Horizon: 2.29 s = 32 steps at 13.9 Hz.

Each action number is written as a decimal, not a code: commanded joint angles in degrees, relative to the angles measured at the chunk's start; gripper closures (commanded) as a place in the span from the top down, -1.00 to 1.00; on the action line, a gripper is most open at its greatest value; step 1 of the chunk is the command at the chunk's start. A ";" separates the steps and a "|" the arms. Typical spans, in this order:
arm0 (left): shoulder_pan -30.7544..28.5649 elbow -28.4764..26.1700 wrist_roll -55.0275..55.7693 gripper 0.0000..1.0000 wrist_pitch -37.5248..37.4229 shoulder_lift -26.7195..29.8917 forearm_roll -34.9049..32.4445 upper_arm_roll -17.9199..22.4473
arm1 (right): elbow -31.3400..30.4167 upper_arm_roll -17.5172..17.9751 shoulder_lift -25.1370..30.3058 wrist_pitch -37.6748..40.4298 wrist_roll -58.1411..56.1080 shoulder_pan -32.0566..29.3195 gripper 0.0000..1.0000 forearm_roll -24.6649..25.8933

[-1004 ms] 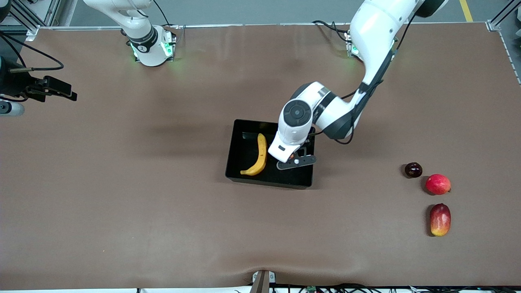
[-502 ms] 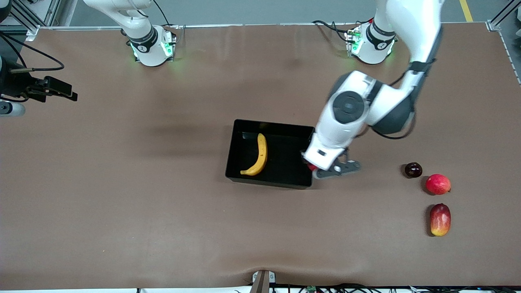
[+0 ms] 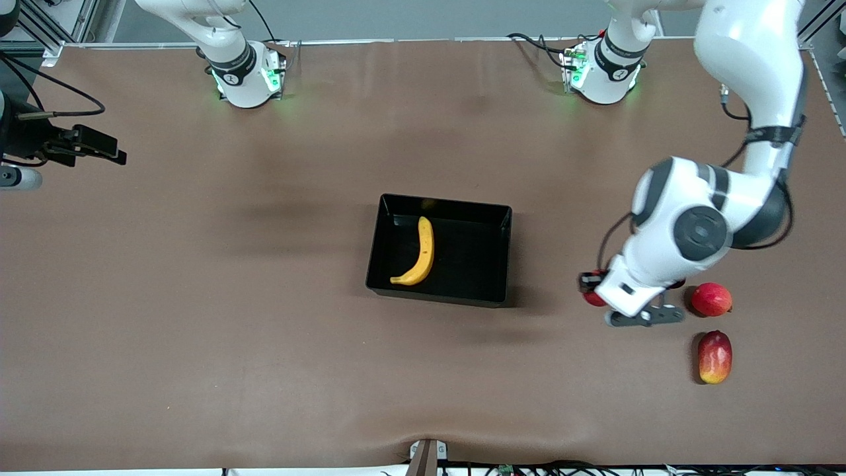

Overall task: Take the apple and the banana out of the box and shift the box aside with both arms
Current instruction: 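Carry the red apple to the other fruits and set it down, then return the left gripper to the tray and grasp the banana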

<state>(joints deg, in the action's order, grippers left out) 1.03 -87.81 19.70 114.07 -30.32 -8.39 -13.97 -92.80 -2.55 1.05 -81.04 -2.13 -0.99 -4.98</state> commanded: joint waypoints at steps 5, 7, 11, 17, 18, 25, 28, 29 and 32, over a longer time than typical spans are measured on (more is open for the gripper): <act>-9.63 -5.17 -10.28 -1.00 10.97 -7.03 -1.27 -0.62 | 0.16 0.36 -0.08 0.27 0.20 -0.24 1.00 -0.82; -9.64 -5.97 -10.56 -1.00 13.02 -8.17 -1.27 -0.45 | 0.16 0.36 -0.08 0.27 0.20 -0.50 1.00 -0.82; -9.29 -5.18 -10.64 0.32 13.11 -9.32 -3.90 -0.10 | 0.16 0.36 -0.17 0.36 0.20 -0.50 1.00 -0.82; -8.68 -3.86 -9.94 1.00 9.60 -4.15 -4.00 -0.89 | 0.25 0.44 0.01 0.62 0.29 -0.51 1.00 -0.82; -8.06 -3.77 -9.77 1.00 8.37 -2.66 -4.00 -1.06 | 0.16 0.44 0.01 0.62 0.20 -0.59 1.00 -0.82; 1.14 -1.59 7.24 1.00 5.29 0.35 -3.73 -7.56 | 0.25 0.36 -0.08 0.53 0.20 -0.77 1.00 -2.48; 11.07 3.16 16.49 1.00 5.29 -3.69 -3.82 -7.04 | 0.25 0.27 -0.08 0.45 0.20 -0.94 1.00 -2.66; 12.93 4.04 17.73 1.00 5.29 -4.65 -3.74 -6.95 | 0.34 0.27 -0.08 0.45 0.20 -1.03 1.00 -2.75; 18.03 6.23 19.94 1.00 6.69 -7.90 -3.91 -6.69 | 0.34 0.27 -0.08 0.36 0.20 -1.03 1.00 -2.66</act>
<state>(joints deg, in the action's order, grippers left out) 16.74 -85.36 38.77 120.38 -34.99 -11.27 -21.36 -92.81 -2.72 0.95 -80.94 -2.13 -1.03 -6.58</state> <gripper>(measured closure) 0.000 0.000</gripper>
